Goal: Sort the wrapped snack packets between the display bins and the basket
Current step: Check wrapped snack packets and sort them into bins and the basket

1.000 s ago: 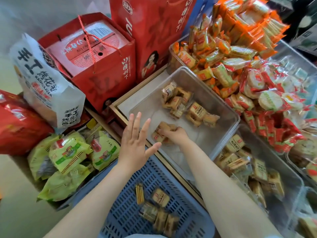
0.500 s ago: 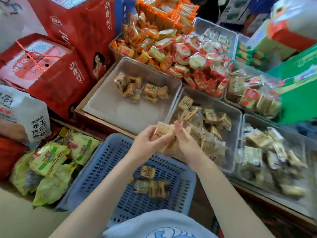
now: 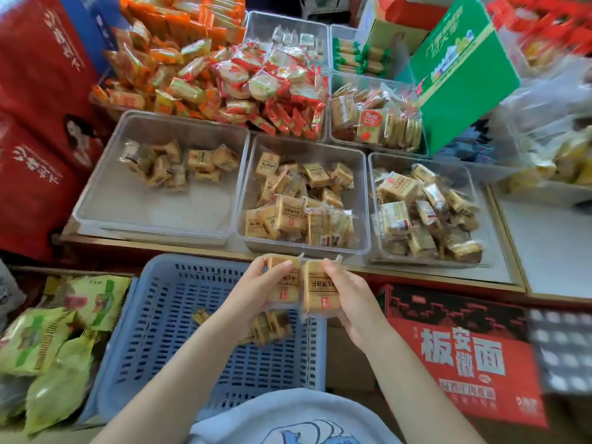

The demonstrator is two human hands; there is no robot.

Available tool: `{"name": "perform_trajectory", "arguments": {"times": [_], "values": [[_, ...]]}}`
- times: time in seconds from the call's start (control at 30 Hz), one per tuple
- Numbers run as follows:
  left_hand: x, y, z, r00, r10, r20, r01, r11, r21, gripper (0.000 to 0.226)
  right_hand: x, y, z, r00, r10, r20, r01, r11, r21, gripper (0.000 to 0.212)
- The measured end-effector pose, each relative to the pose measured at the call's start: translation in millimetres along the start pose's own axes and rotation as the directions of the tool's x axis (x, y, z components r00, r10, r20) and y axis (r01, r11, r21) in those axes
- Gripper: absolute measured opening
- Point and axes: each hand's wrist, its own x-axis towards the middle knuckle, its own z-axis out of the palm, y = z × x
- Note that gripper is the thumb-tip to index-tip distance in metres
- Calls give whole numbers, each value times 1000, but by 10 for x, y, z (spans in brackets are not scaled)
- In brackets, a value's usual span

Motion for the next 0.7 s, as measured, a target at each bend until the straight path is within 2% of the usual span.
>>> {"name": "perform_trajectory", "arguments": {"times": [0.1,0.17,0.27,0.37,0.53,0.63,0.7], "values": [[-52,-20,88,996,1,87,-5,999,46,75,-96,97,49,994,-98,-44,95,994,-58,42],[-60,-90,82,993,21,117,-29,997,70,85,-134,178,93,989,-139,-50,134,987,-86,44],[-98,-176,-4,995,51,91,-58,995,79,78,-187,267,141,984,-169,-58,160,978,-132,25],[-172,-196,-130,992,90,87,-102,985,136,60,-219,295,137,976,-211,-59,198,965,-174,20],[-299,-178,-260,984,172,51,-179,960,214,74,-242,278,174,984,-171,-50,161,973,-168,11],[-354,-177,-274,979,189,74,-200,960,196,84,-250,332,258,959,-260,-114,231,948,-218,13],[-392,-165,-276,974,198,112,-216,959,183,82,-274,359,325,938,-309,-156,263,929,-260,14]]}}
